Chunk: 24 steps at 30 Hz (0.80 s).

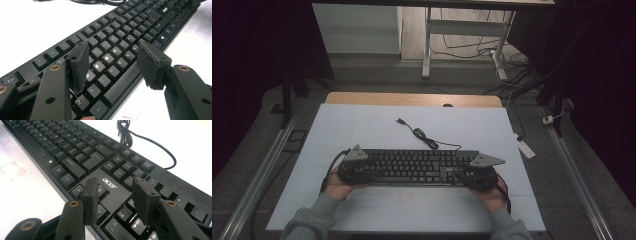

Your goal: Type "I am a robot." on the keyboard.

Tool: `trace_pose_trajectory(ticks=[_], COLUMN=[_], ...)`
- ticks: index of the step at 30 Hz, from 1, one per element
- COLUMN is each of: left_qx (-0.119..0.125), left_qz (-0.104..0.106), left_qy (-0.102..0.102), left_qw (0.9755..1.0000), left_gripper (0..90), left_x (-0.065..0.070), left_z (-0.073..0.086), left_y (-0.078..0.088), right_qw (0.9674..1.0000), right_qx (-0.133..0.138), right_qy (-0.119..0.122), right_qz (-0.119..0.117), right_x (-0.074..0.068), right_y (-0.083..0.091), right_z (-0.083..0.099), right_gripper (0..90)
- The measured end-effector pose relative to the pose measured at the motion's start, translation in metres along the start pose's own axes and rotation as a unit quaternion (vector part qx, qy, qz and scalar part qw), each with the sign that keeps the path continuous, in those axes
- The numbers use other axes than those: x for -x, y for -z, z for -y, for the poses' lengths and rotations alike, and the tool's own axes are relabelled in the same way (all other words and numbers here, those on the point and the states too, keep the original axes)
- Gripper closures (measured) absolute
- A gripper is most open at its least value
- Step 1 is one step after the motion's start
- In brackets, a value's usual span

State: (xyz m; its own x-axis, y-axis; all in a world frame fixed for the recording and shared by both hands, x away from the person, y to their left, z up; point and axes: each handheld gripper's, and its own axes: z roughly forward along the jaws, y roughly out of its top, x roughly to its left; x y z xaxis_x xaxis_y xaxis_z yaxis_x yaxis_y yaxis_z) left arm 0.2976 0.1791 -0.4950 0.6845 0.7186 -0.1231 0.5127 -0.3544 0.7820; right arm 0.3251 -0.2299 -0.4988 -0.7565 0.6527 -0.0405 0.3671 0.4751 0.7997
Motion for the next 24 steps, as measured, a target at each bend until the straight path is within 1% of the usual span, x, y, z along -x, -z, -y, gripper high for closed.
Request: trace_pose_trajectory(ticks=[10, 16, 24], left_qx=[0.002, 0.004, -0.010], left_qz=[-0.002, -0.008, -0.022], left_qy=[0.001, 0.005, 0.011], left_qw=[1.0000, 0.9999, 0.9996], left_gripper=[41.9, 42.2, 41.9], left_x=[-0.003, -0.008, -0.016], left_z=[-0.001, -0.001, -0.003], left_y=[0.003, 0.003, -0.003], right_qw=[1.0000, 1.0000, 1.0000], right_qx=[-0.001, -0.002, -0.002], right_qy=[-0.001, 0.000, -0.001], right_qz=[0.000, 0.000, -0.001], right_x=[0.000, -0.001, 0.000], right_y=[0.000, -0.001, -0.001], right_z=[0.000, 0.000, 0.000], right_gripper=[56.7, 56.7, 56.7])
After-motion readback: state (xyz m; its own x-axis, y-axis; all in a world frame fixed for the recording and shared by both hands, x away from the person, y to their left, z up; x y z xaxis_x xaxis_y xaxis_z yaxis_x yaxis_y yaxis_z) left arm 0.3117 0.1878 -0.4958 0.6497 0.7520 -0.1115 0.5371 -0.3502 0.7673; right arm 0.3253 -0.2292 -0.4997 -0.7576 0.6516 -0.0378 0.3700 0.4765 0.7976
